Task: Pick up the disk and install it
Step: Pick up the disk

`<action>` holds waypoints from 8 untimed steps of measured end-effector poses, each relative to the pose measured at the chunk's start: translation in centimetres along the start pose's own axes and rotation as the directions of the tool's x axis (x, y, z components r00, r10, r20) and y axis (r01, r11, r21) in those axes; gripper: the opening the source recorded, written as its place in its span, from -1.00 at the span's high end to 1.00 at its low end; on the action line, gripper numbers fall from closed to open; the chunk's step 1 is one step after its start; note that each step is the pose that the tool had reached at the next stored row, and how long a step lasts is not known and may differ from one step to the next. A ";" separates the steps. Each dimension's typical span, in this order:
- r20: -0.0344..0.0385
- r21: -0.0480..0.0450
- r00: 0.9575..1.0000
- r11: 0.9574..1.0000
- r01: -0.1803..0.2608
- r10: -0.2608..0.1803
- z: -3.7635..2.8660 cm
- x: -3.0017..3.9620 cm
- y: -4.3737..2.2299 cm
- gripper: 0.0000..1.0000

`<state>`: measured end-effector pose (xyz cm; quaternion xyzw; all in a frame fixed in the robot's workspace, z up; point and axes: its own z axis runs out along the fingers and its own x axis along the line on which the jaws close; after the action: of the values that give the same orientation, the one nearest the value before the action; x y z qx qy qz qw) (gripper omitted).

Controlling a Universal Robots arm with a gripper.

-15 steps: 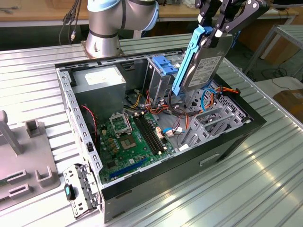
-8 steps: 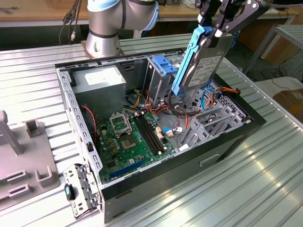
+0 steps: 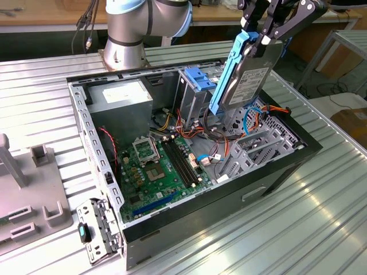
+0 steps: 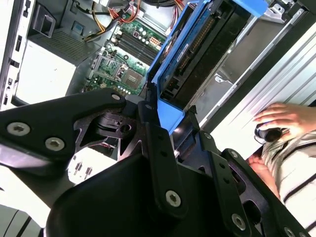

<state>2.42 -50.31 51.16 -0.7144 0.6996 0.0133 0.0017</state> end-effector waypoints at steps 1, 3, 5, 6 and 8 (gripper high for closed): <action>0.000 0.000 1.000 1.000 0.000 0.000 0.00 0.00 -0.16 0.27; 0.000 0.000 1.000 1.000 0.000 0.000 0.00 0.01 -0.36 0.27; 0.000 0.000 1.000 1.000 0.000 0.000 -0.01 0.01 -0.62 0.27; 0.000 0.000 1.000 1.000 0.000 0.000 -0.01 0.01 -0.79 0.27; 0.000 0.000 1.000 1.000 0.000 0.000 -0.01 0.02 -1.02 0.27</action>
<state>3.44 -50.31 51.16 -0.7144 0.6996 0.0133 0.0017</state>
